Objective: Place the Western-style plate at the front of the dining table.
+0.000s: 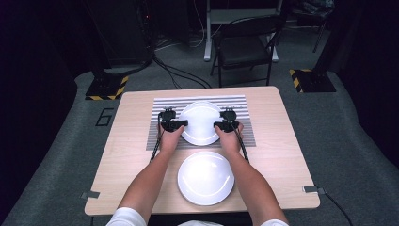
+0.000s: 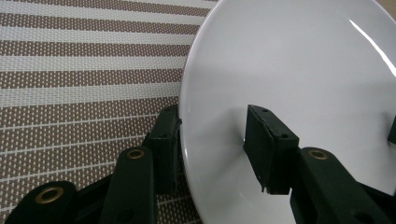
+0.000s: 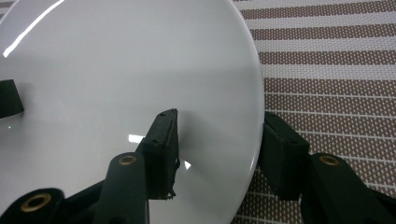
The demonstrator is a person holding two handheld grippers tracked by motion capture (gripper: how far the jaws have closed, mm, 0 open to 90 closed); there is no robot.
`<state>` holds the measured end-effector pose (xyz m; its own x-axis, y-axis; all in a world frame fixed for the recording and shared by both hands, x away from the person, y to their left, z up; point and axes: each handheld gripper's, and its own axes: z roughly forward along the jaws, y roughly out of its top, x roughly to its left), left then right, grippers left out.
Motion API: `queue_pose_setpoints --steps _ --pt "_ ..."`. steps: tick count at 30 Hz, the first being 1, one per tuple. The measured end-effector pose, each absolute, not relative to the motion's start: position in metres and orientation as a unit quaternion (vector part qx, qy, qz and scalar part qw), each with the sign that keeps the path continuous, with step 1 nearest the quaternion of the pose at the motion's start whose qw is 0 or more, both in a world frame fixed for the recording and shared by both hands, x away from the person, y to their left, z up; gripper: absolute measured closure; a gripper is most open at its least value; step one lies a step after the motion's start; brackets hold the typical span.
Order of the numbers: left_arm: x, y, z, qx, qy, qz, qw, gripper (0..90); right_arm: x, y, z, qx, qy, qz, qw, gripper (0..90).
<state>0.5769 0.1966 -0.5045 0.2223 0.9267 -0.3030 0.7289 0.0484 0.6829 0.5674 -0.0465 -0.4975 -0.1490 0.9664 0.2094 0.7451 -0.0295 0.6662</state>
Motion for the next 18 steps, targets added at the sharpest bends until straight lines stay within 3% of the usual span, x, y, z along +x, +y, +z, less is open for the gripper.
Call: queue_pose_setpoints --steps 18 --pt "0.5821 0.1987 -0.5127 0.681 0.613 0.113 0.384 53.2 0.5719 -0.0453 -0.5050 0.646 0.677 0.329 0.127 46.5"
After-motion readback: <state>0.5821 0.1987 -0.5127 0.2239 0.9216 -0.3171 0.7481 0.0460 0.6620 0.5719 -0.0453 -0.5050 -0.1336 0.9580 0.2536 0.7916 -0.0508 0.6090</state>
